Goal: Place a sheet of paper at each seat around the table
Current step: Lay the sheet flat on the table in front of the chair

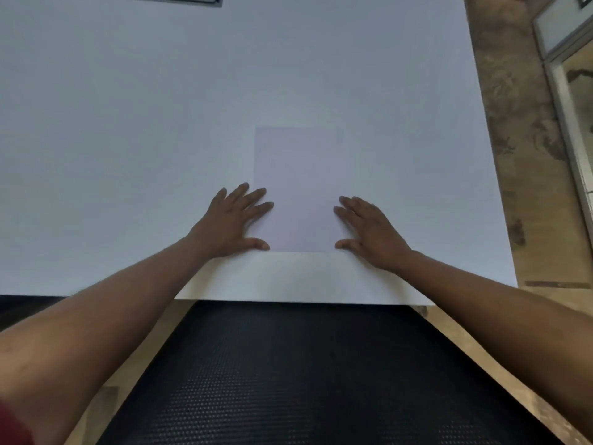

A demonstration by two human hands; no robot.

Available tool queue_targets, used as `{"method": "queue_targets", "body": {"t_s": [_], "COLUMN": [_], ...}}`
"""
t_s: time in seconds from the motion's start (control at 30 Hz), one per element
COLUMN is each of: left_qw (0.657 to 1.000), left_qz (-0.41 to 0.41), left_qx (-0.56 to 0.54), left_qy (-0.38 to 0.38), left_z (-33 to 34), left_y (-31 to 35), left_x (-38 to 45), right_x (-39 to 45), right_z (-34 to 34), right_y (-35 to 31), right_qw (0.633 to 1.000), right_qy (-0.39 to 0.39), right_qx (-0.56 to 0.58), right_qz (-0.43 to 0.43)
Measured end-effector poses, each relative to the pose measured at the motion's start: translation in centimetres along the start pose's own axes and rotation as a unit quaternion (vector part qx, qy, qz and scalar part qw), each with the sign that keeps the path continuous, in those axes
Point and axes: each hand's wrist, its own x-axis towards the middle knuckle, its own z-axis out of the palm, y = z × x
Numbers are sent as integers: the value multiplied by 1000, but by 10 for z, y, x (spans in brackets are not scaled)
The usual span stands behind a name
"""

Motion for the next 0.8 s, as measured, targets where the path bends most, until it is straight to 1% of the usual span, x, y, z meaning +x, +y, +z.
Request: {"method": "queue_targets", "body": {"t_s": [0.17, 0.4, 0.8], "left_qw": [1000, 999, 999], "left_qz": [7, 13, 1], "left_qx": [1, -10, -31], "left_qy": [7, 37, 28], "left_z": [-9, -6, -6], "left_y": [-6, -11, -11], "left_x": [18, 24, 26], "right_x": [10, 12, 12], "right_z": [-5, -8, -4], "right_y": [4, 7, 9], "right_qw": [1000, 1000, 1000], "right_qy": [9, 7, 3], "right_qx": [15, 21, 27], "right_qz": [10, 8, 11]}}
